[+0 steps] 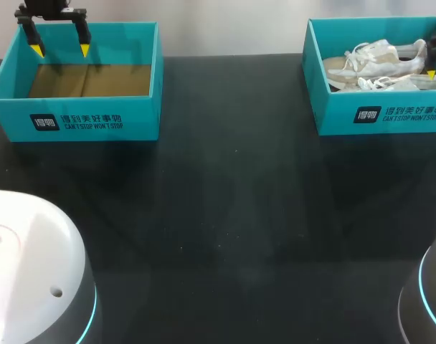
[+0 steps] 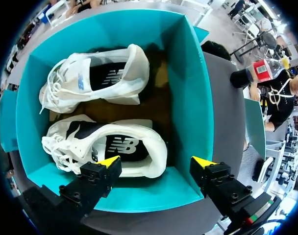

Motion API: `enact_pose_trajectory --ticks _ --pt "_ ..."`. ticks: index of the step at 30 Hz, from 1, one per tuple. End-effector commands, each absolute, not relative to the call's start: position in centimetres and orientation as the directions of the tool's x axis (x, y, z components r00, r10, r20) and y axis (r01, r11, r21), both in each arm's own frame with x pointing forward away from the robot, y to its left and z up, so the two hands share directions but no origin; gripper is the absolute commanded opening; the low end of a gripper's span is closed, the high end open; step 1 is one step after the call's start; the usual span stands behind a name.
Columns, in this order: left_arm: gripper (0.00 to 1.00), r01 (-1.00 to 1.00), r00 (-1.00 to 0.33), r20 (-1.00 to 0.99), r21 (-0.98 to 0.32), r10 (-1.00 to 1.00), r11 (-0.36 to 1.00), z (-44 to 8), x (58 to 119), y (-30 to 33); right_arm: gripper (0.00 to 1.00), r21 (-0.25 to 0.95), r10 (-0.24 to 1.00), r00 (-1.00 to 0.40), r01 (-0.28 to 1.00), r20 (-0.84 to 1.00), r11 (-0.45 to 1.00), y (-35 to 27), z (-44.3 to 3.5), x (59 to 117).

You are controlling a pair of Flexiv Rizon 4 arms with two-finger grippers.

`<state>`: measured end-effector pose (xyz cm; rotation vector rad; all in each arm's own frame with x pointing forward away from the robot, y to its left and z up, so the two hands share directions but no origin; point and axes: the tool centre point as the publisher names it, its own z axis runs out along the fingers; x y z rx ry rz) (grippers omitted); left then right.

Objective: Take the shoe out of the shoebox, open the shoe tongue, remove and reinsert the insole, then place the shoe into the shoebox

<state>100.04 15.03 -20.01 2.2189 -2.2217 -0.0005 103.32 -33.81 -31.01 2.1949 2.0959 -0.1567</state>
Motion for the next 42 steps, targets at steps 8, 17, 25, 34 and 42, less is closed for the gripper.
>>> enact_pose_trajectory --ticks 8,17,25,34,42 --pt "1.0 -1.0 -0.001 0.0 0.001 -1.0 0.001 -20.0 100.0 15.0 0.82 -0.034 0.991 0.041 0.998 -0.127 -0.045 -34.6 -33.2 103.8" --pt "1.0 -1.0 -0.001 0.0 0.001 -1.0 0.001 -20.0 100.0 15.0 0.79 -0.052 0.993 0.034 0.998 -0.112 -0.04 -34.9 -34.6 103.8" --pt "1.0 -1.0 -0.001 0.0 0.001 -1.0 0.001 -20.0 100.0 15.0 0.78 -0.063 0.995 0.027 0.997 -0.098 -0.034 -34.7 -35.9 103.9" --pt "1.0 -1.0 -0.001 0.0 0.001 -1.0 0.001 -20.0 100.0 15.0 0.78 -0.076 0.996 0.027 0.997 -0.083 -0.033 -34.5 -37.1 103.6" --pt "1.0 -1.0 -0.001 0.0 0.001 -1.0 0.001 -20.0 100.0 15.0 0.68 -0.087 0.997 0.04 0.995 -0.065 -0.045 -34.7 -37.9 103.4"
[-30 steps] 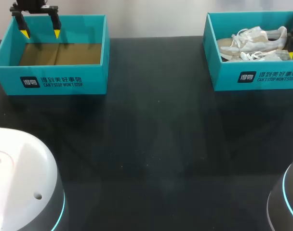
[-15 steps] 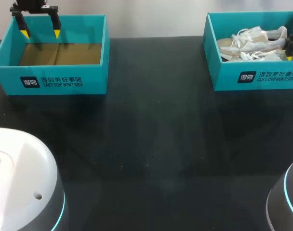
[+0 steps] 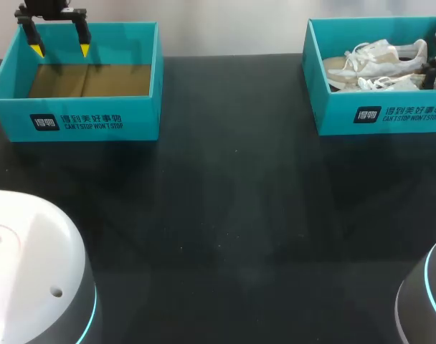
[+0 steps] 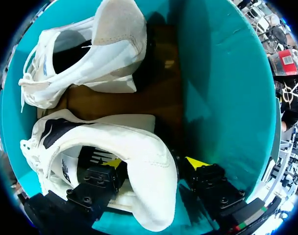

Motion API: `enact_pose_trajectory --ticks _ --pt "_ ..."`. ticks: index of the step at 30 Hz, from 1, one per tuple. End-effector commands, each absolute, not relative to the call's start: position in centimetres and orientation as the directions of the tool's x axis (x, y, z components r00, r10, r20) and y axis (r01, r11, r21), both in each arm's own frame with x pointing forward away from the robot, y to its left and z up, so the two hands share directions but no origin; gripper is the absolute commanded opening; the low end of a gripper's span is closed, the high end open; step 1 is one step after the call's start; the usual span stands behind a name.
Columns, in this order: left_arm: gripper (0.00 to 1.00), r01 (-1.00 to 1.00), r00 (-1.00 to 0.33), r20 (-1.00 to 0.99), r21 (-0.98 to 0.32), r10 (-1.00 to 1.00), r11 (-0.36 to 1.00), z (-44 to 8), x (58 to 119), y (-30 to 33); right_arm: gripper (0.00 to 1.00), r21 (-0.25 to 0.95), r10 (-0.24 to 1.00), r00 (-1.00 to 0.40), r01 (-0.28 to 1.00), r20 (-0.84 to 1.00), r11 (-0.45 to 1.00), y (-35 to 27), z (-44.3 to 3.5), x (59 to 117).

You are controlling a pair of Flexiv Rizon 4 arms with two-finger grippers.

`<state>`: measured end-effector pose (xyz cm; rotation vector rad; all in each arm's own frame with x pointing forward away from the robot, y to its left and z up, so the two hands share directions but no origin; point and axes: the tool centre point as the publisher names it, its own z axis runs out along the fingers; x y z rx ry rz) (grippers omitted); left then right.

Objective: Take the shoe out of the shoebox, open the shoe tongue, remove and reinsert the insole, then place the shoe into the shoebox

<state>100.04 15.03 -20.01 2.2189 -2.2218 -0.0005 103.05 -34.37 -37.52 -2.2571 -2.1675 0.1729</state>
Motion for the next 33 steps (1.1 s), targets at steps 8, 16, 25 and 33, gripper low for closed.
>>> enact_pose_trajectory --ticks 8,16,25,33 --pt "1.0 -1.0 -0.001 0.0 0.001 -1.0 0.001 -20.0 100.0 15.0 0.37 -0.093 0.997 0.048 0.994 -0.059 -0.054 -34.8 -38.4 103.5" --pt "1.0 -1.0 -0.001 0.0 0.001 -1.0 0.001 -20.0 100.0 15.0 0.0 -0.063 0.995 0.074 0.995 -0.072 -0.078 -34.4 -38.0 103.4" --pt "1.0 -1.0 -0.001 0.0 0.001 -1.0 0.001 -20.0 100.0 15.0 0.0 -0.017 0.989 0.117 0.993 -0.087 -0.119 -35.0 -36.1 103.4" --pt "1.0 -1.0 -0.001 0.0 0.001 -1.0 0.001 -20.0 100.0 15.0 0.0 0.004 0.985 0.14 0.99 -0.1 -0.141 -35.4 -33.2 103.7"
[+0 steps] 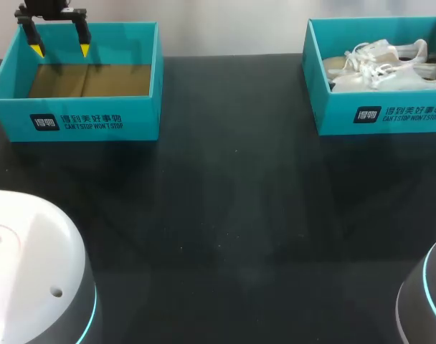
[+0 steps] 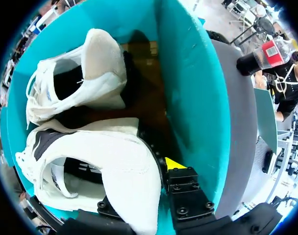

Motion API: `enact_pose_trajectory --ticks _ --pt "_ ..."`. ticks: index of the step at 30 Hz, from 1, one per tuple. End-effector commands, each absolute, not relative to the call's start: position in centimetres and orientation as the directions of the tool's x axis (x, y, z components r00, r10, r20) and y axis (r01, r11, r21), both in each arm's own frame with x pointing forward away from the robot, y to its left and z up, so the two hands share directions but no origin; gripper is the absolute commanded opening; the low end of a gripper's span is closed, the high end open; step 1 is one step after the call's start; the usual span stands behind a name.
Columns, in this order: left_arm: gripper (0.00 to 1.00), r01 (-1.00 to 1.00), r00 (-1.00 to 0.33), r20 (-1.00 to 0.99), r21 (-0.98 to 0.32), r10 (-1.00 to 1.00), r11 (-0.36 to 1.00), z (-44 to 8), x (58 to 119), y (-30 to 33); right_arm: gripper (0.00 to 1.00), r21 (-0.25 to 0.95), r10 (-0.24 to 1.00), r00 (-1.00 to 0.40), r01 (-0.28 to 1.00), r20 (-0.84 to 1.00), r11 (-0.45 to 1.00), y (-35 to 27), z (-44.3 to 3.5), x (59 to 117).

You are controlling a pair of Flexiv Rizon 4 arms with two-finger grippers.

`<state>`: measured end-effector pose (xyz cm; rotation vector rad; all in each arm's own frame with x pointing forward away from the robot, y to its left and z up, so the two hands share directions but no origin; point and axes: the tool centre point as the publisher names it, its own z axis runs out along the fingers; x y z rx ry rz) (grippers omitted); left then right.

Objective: Take the shoe out of the shoebox, open the shoe tongue, remove and reinsert the insole, then place the shoe into the shoebox

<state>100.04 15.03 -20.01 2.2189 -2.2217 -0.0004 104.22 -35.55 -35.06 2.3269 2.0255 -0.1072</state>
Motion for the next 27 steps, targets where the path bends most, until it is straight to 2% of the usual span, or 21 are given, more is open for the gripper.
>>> enact_pose_trajectory --ticks 1,27 --pt "1.0 -1.0 -0.001 0.0 0.001 -1.0 0.001 -20.0 100.0 15.0 0.0 0.006 0.985 0.14 0.99 -0.101 -0.14 -35.3 -32.7 103.7" --pt "1.0 -1.0 -0.001 0.0 0.001 -1.0 0.001 -20.0 100.0 15.0 0.0 0.054 0.964 0.176 0.984 -0.2 -0.168 -35.0 -21.6 103.0"
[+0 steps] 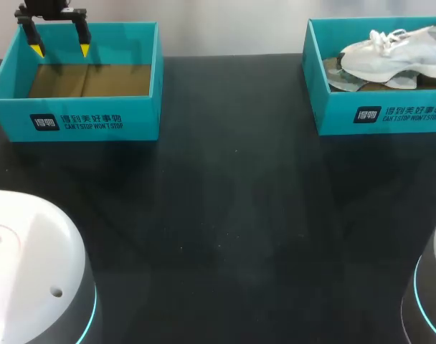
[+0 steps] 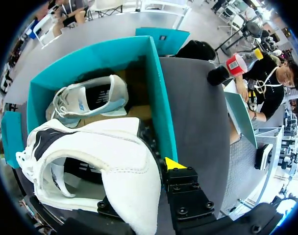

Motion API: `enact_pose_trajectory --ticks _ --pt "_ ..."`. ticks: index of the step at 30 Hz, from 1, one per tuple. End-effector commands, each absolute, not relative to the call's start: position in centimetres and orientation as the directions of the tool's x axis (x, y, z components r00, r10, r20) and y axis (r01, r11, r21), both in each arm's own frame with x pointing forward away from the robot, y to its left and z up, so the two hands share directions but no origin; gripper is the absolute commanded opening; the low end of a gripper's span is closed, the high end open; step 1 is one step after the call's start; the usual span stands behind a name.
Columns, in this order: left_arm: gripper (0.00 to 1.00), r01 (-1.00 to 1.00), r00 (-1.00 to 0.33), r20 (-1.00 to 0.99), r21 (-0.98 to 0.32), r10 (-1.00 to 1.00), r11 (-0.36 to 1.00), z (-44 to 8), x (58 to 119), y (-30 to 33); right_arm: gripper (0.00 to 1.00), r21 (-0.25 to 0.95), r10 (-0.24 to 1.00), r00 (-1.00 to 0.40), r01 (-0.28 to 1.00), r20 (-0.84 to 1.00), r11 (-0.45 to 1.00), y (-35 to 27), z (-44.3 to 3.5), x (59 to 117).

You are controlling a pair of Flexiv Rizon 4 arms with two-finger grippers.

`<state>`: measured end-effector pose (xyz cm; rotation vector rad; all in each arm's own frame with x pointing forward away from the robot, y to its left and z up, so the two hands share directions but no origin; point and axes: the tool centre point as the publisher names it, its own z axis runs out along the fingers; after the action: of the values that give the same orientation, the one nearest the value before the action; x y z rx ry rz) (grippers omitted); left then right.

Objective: Take the shoe out of the shoebox, open the shoe tongue, remove and reinsert the insole, then place the shoe into the shoebox

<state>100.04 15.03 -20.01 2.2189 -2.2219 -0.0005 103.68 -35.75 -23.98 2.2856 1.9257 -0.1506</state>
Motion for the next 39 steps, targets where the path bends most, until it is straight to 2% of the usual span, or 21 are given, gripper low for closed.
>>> enact_pose_trajectory --ticks 1,21,28,39 --pt "1.0 -1.0 -0.001 0.0 0.001 -1.0 0.001 -20.0 100.0 15.0 0.0 0.056 0.964 0.176 0.984 -0.2 -0.169 -34.9 -21.1 102.9" --pt "1.0 -1.0 -0.001 0.0 0.001 -1.0 0.001 -20.0 100.0 15.0 0.0 0.12 0.948 0.2 0.977 -0.248 -0.174 -30.9 -10.8 99.9" --pt "1.0 -1.0 -0.001 0.0 0.001 -1.0 0.001 -20.0 100.0 15.0 0.0 0.16 0.945 0.213 0.971 -0.249 -0.177 -26.9 -10.2 95.3" --pt "1.0 -1.0 -0.001 0.0 0.001 -1.0 0.001 -20.0 100.0 15.0 0.0 0.149 0.949 0.22 0.97 -0.226 -0.19 -17.9 -12.6 86.0"
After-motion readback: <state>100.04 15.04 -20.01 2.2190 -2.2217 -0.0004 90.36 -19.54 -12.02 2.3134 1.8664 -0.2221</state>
